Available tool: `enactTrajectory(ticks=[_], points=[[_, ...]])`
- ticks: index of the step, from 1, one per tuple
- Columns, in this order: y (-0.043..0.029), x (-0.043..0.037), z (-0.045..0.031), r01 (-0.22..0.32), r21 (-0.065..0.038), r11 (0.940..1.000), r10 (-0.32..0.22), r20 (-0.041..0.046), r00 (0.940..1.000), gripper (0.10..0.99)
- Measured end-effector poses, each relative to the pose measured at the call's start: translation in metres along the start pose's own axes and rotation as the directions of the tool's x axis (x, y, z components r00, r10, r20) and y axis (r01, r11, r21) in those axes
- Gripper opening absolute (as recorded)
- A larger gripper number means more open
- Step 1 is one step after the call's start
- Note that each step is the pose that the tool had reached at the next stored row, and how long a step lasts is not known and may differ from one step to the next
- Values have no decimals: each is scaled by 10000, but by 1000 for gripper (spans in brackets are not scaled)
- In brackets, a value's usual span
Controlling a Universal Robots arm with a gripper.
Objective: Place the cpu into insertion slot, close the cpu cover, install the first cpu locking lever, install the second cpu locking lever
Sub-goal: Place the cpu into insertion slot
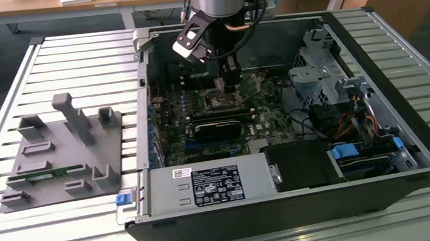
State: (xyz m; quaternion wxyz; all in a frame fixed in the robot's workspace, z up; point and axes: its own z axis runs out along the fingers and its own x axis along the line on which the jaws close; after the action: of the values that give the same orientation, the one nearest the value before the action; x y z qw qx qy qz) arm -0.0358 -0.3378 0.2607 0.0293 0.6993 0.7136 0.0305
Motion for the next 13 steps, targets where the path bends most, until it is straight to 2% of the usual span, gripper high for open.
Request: enactTrajectory(ticks=[13], points=[[-6,85,94,-34,0,10000,34,1,10000,525]])
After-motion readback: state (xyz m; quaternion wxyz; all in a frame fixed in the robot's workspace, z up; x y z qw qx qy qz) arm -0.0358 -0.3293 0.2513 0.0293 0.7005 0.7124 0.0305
